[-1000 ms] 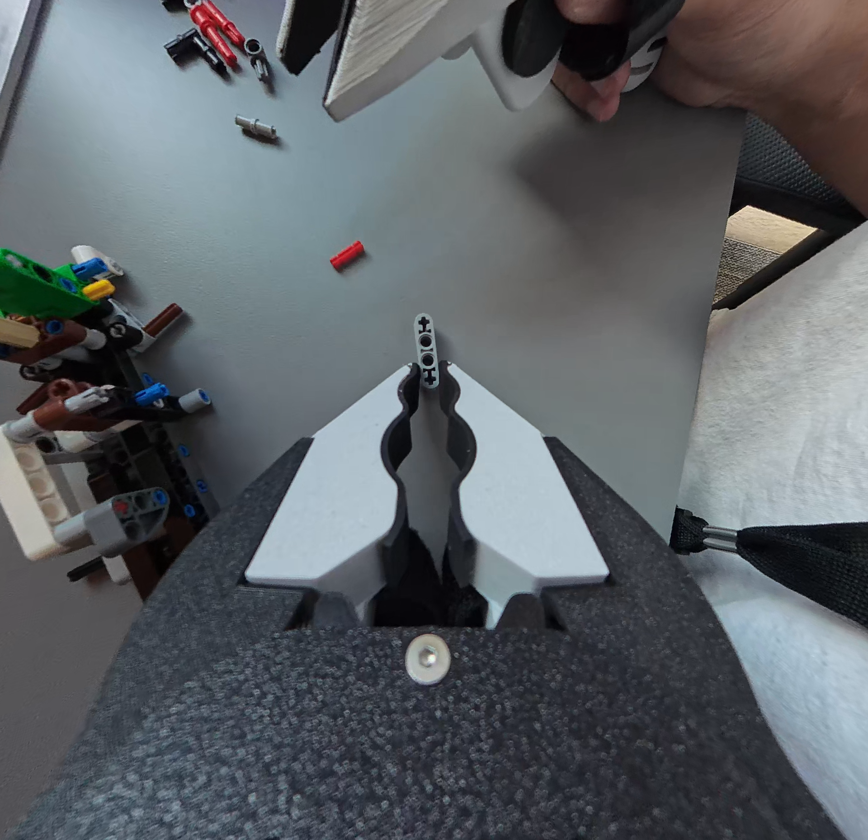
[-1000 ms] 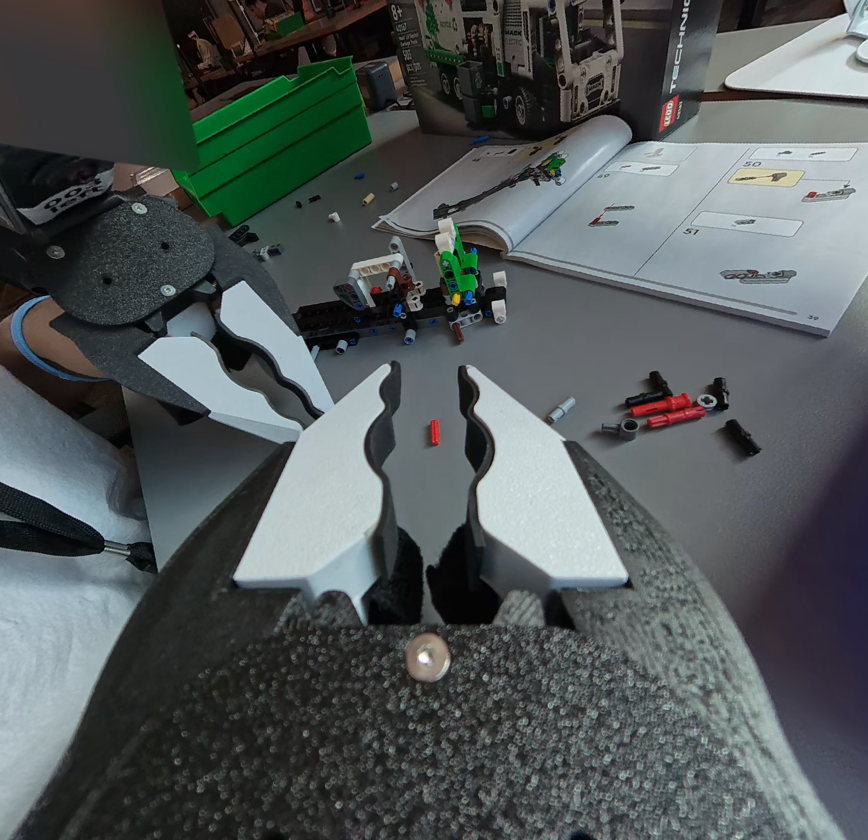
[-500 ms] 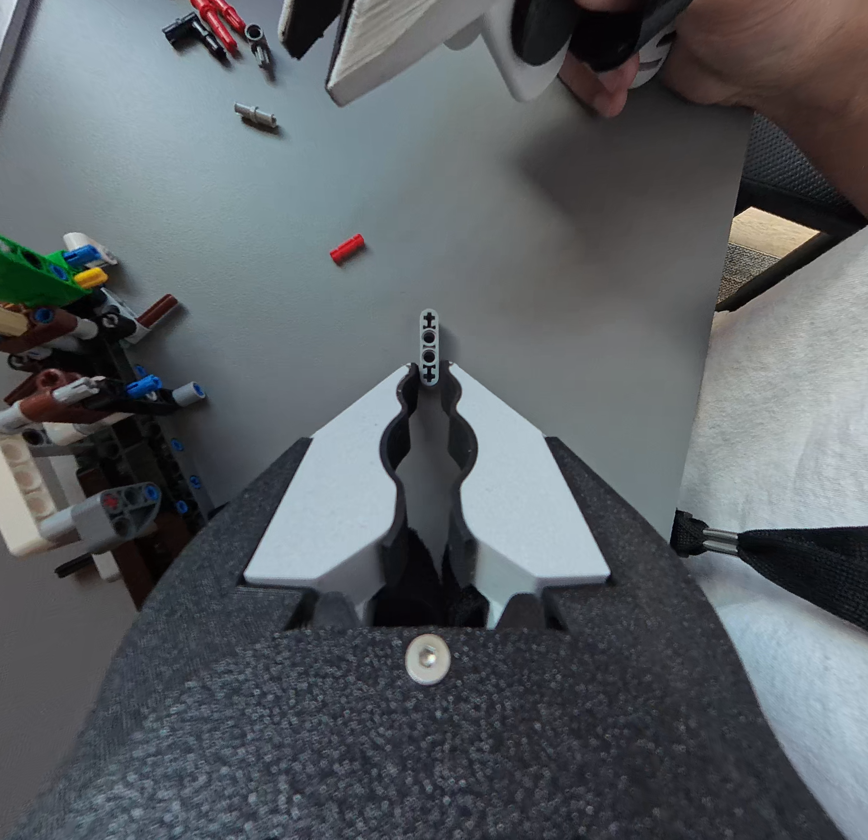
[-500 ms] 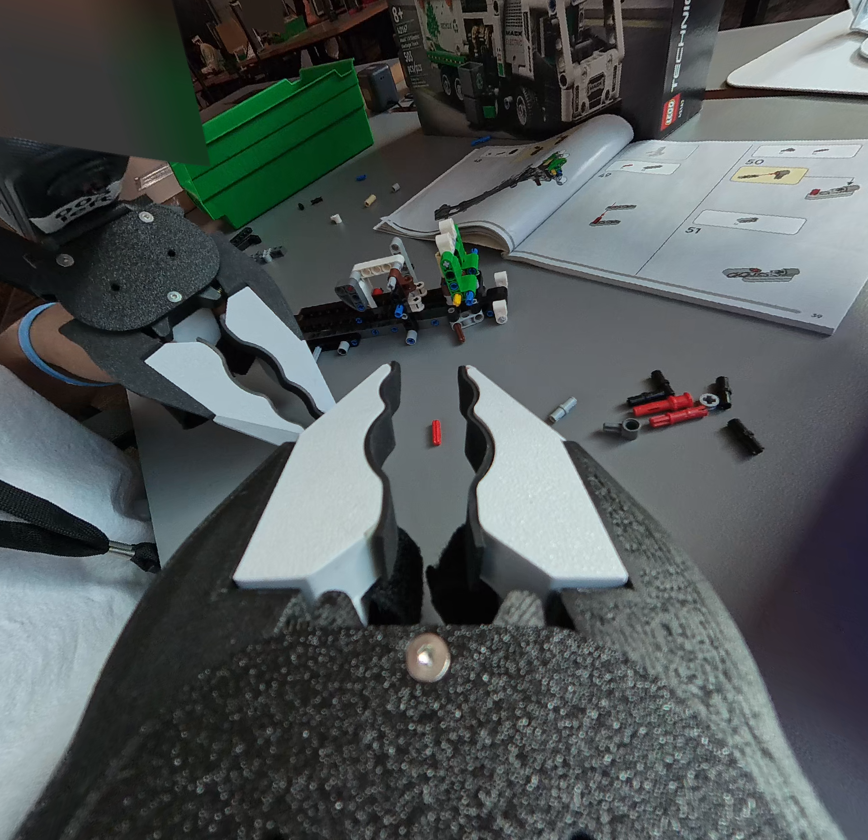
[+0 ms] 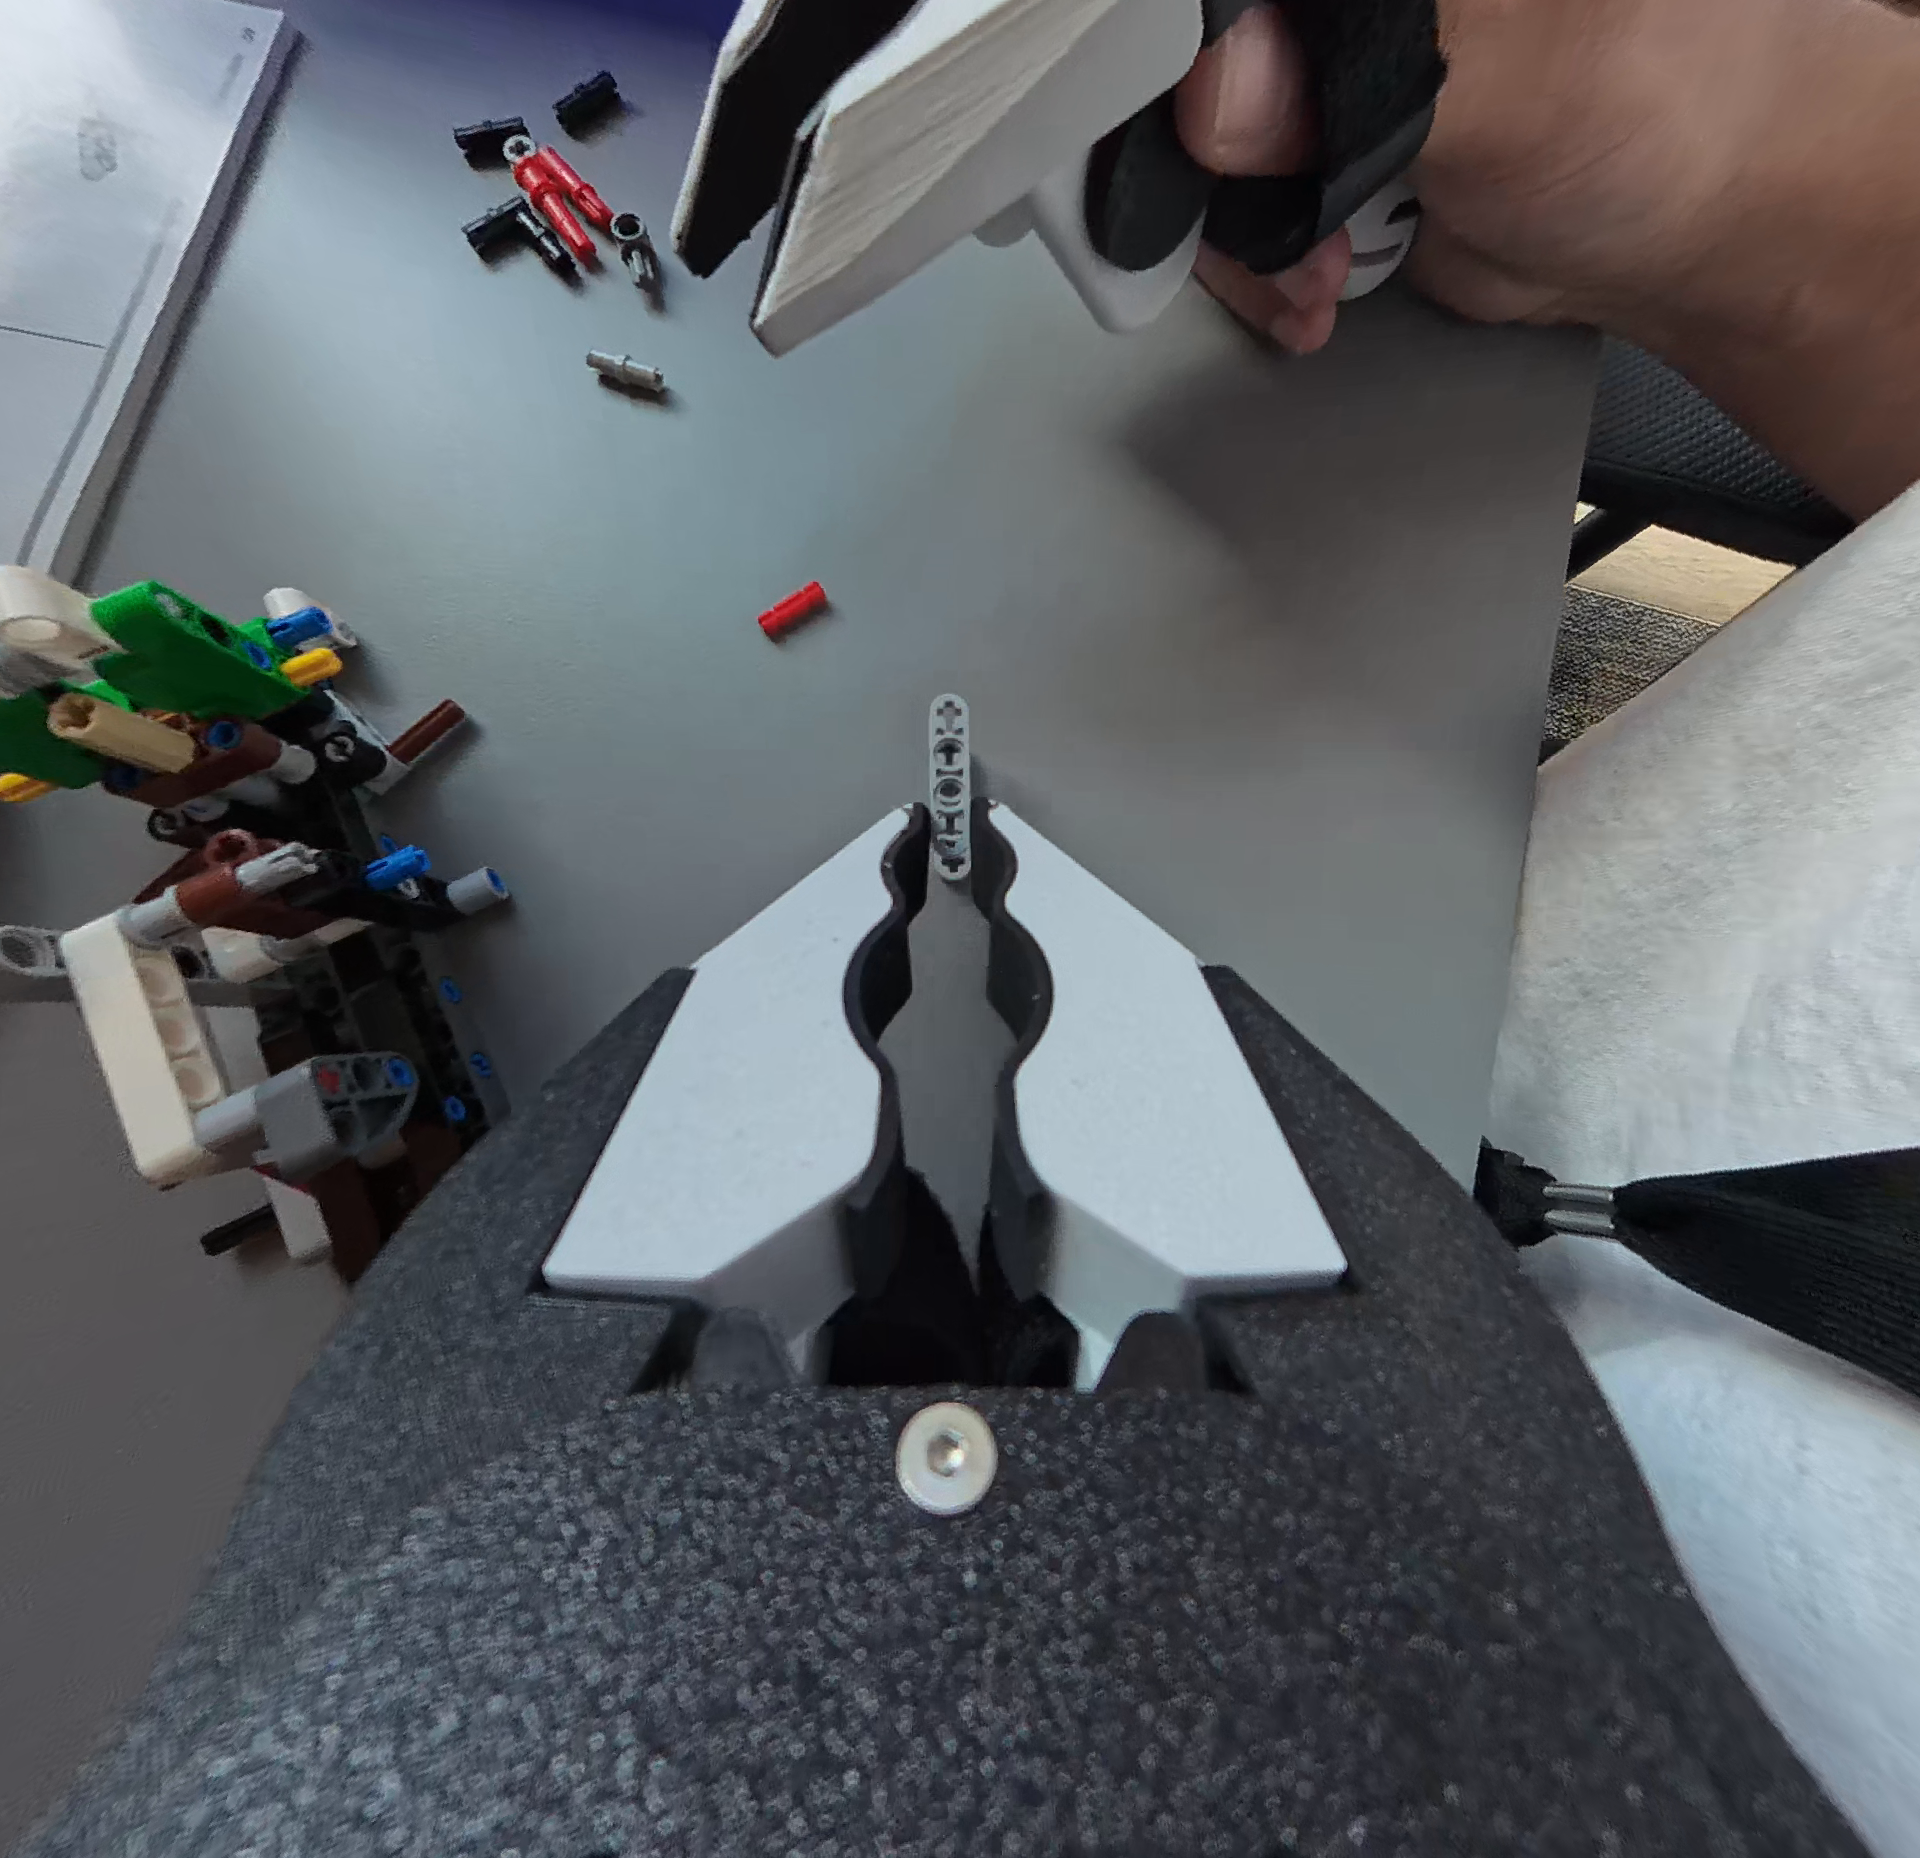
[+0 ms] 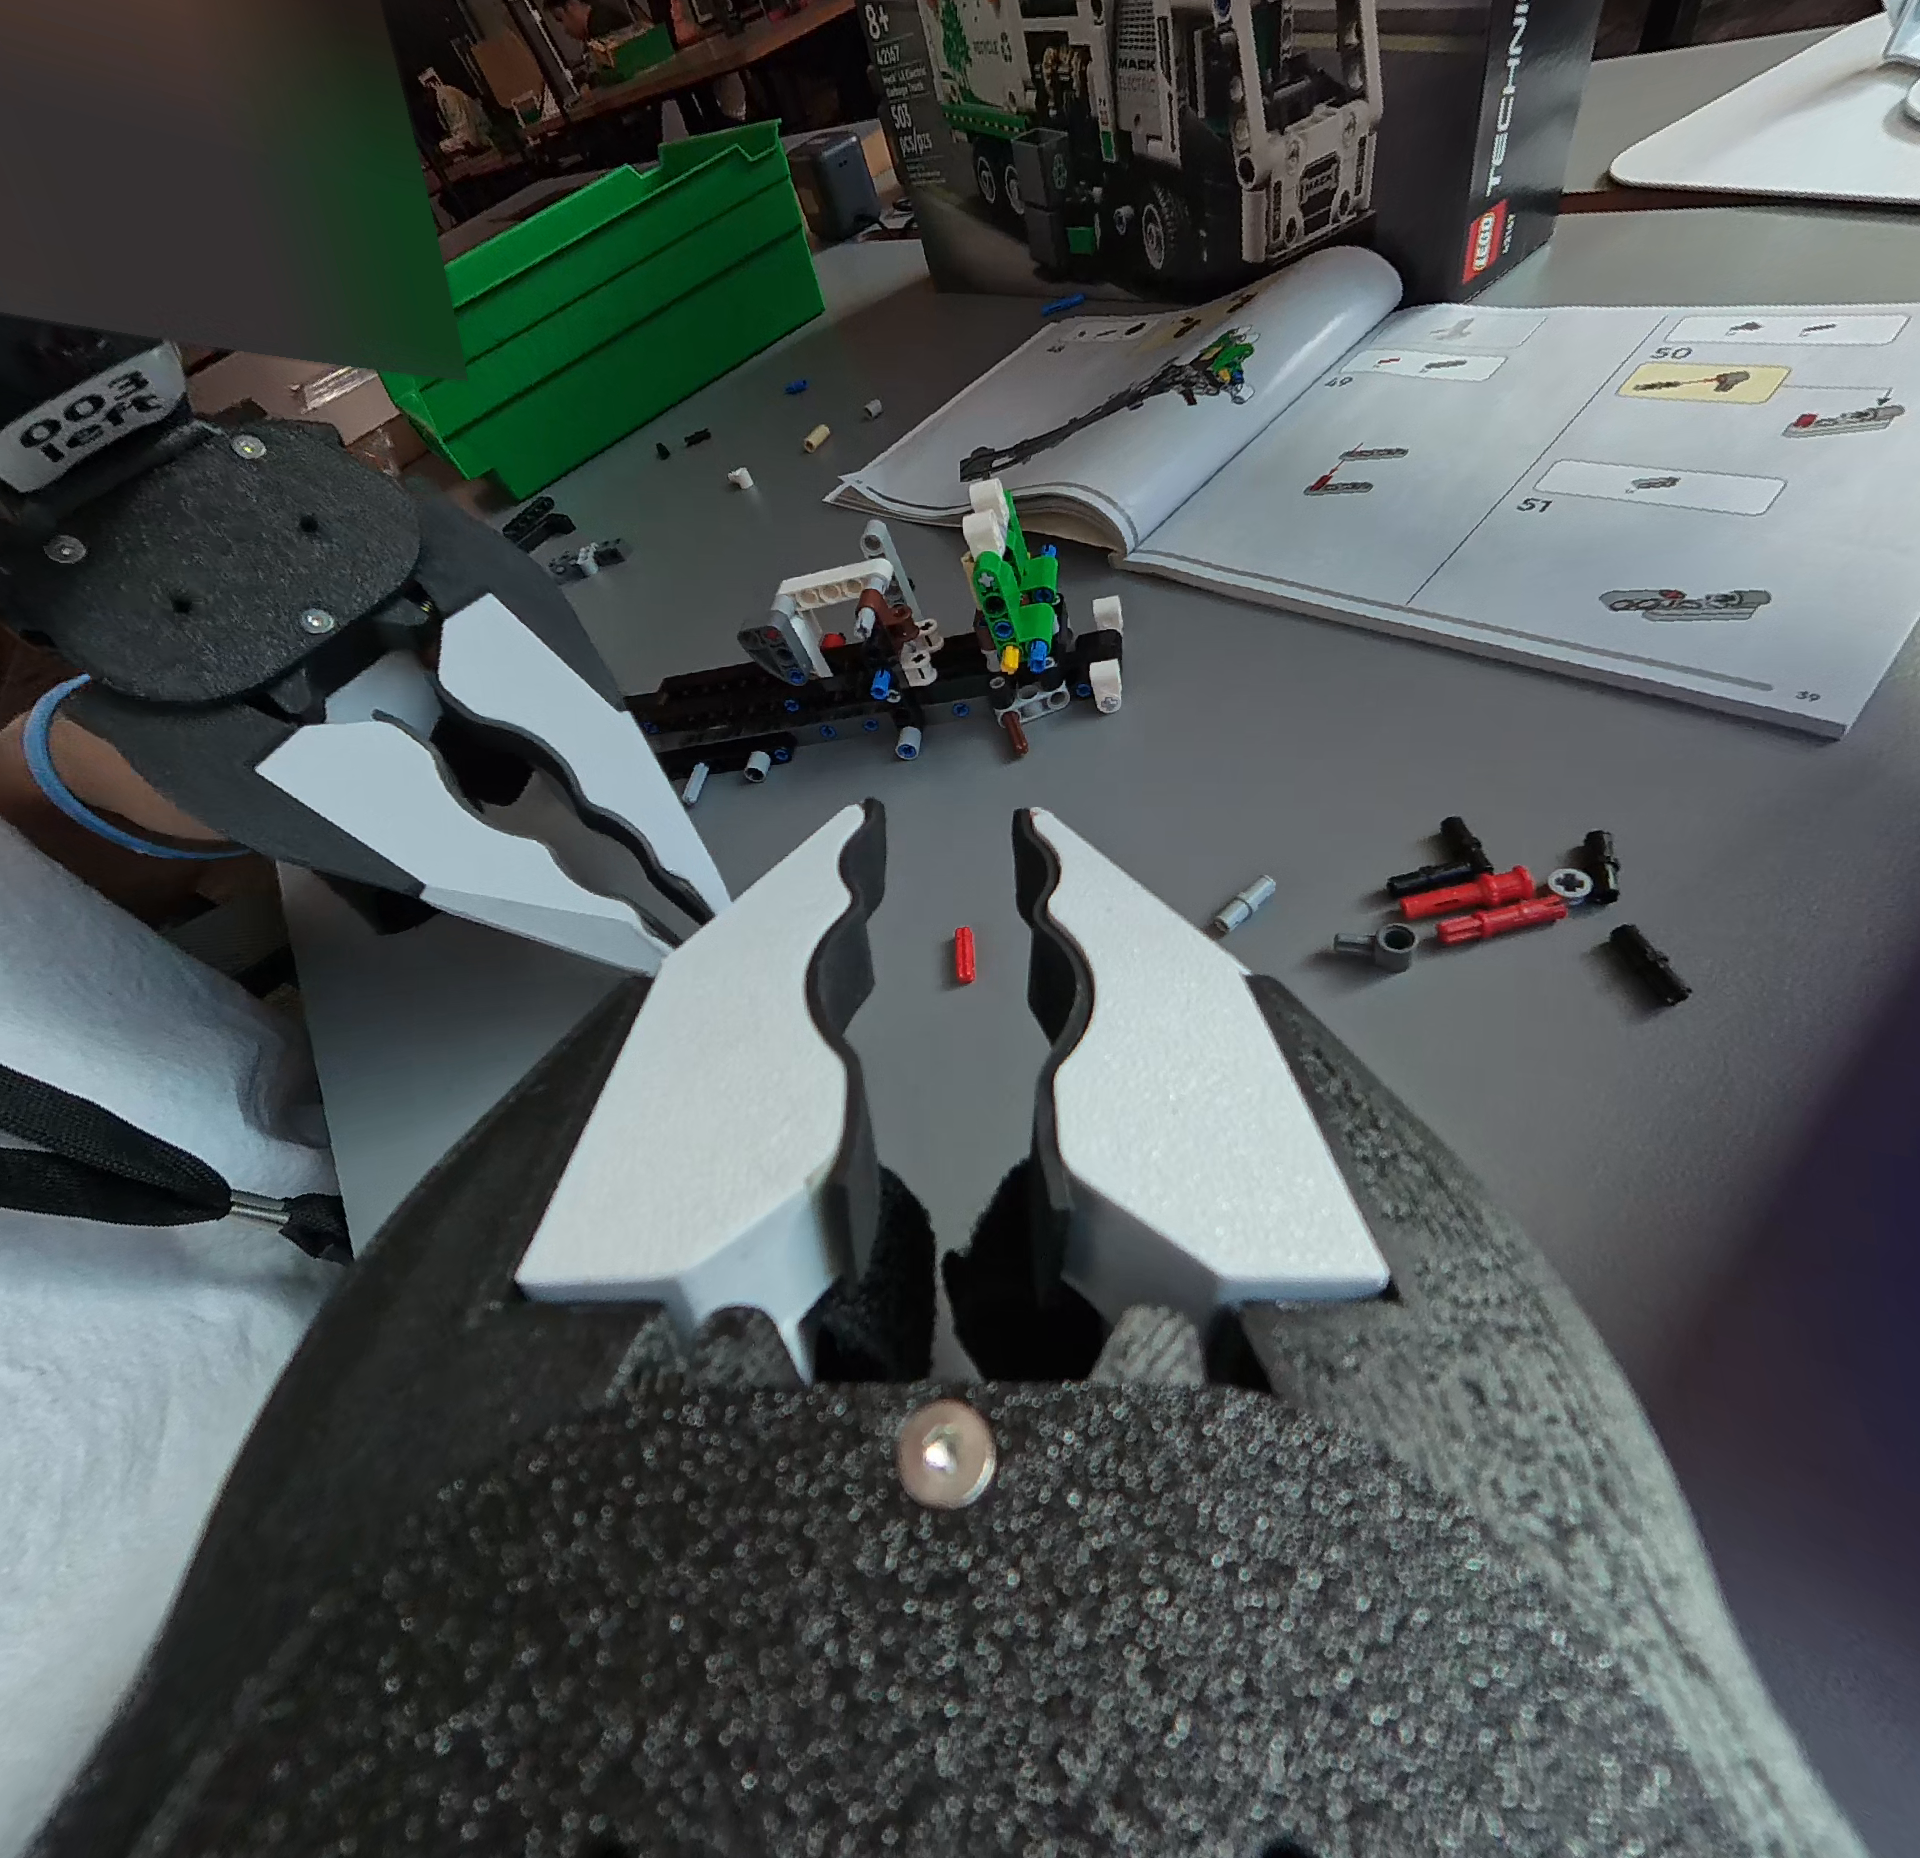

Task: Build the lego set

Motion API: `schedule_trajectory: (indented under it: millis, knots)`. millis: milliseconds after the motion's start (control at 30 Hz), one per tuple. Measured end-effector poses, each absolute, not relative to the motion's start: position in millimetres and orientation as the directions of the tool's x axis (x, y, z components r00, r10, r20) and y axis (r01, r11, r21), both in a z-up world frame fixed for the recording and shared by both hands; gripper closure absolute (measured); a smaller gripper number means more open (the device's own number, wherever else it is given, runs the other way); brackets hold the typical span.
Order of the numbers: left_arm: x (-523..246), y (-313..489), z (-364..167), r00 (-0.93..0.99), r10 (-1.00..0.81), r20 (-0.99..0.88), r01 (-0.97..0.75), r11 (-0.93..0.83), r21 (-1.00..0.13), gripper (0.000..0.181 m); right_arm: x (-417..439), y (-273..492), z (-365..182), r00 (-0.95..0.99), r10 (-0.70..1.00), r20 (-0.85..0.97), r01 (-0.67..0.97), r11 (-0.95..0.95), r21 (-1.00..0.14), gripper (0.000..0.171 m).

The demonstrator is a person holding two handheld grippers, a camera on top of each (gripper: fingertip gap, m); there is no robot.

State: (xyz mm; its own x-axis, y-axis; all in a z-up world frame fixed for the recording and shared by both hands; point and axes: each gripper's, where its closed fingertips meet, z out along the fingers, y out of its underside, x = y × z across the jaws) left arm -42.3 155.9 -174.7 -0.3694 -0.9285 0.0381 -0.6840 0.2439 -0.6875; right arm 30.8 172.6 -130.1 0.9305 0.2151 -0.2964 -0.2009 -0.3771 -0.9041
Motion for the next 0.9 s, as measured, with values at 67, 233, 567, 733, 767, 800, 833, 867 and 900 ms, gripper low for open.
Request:
schedule_trajectory:
  millis: [67, 233, 567, 733, 767, 800, 833, 867, 900]
  knots:
    - [-43.0, 158.7, -171.9, -0.363, -0.931, 0.036, -0.682, 0.239, -0.692, 0.175, 30.6, 172.7, -130.5, 0.931, 0.215, -0.296, -0.199, -0.380, -0.903, 0.147]
    - [-43.7, 181.0, -174.6, -0.276, -0.961, 0.020, -0.708, 0.189, -0.680, 0.175, 29.8, 172.9, -131.7, 0.933, 0.214, -0.290, -0.192, -0.386, -0.902, 0.147]
    - [-47.2, 194.1, -186.2, -0.224, -0.975, 0.009, -0.740, 0.164, -0.653, 0.175, 26.6, 172.6, -138.1, 0.935, 0.206, -0.288, -0.180, -0.424, -0.888, 0.162]
    - [-47.0, 192.9, -189.6, -0.216, -0.976, 0.038, -0.738, 0.137, -0.661, 0.175, 24.1, 172.3, -173.6, 0.987, 0.149, -0.058, 0.042, -0.594, -0.803, 0.158]
    - [-46.9, 192.8, -189.7, -0.212, -0.976, 0.046, -0.737, 0.129, -0.664, 0.175, 21.7, 172.8, -178.4, 0.987, 0.157, -0.030, 0.075, -0.618, -0.783, 0.157]
    - [-46.7, 193.0, -189.7, -0.210, -0.976, 0.050, -0.735, 0.123, -0.667, 0.174, 19.2, 173.5, -182.4, 0.986, 0.167, -0.012, 0.098, -0.634, -0.767, 0.156]
    - [-46.8, 193.1, -189.6, -0.209, -0.977, 0.052, -0.734, 0.121, -0.669, 0.173, 17.7, 174.5, -185.8, 0.985, 0.172, 0.004, 0.116, -0.646, -0.755, 0.156]
    - [-46.9, 193.2, -189.5, -0.208, -0.977, 0.053, -0.733, 0.120, -0.670, 0.173, 17.0, 174.7, -189.2, 0.984, 0.177, 0.018, 0.131, -0.658, -0.741, 0.156]
    - [-46.9, 193.4, -188.7, -0.206, -0.977, 0.051, -0.730, 0.119, -0.672, 0.172, 17.4, 175.3, -189.1, 0.984, 0.173, 0.031, 0.139, -0.658, -0.740, 0.157]
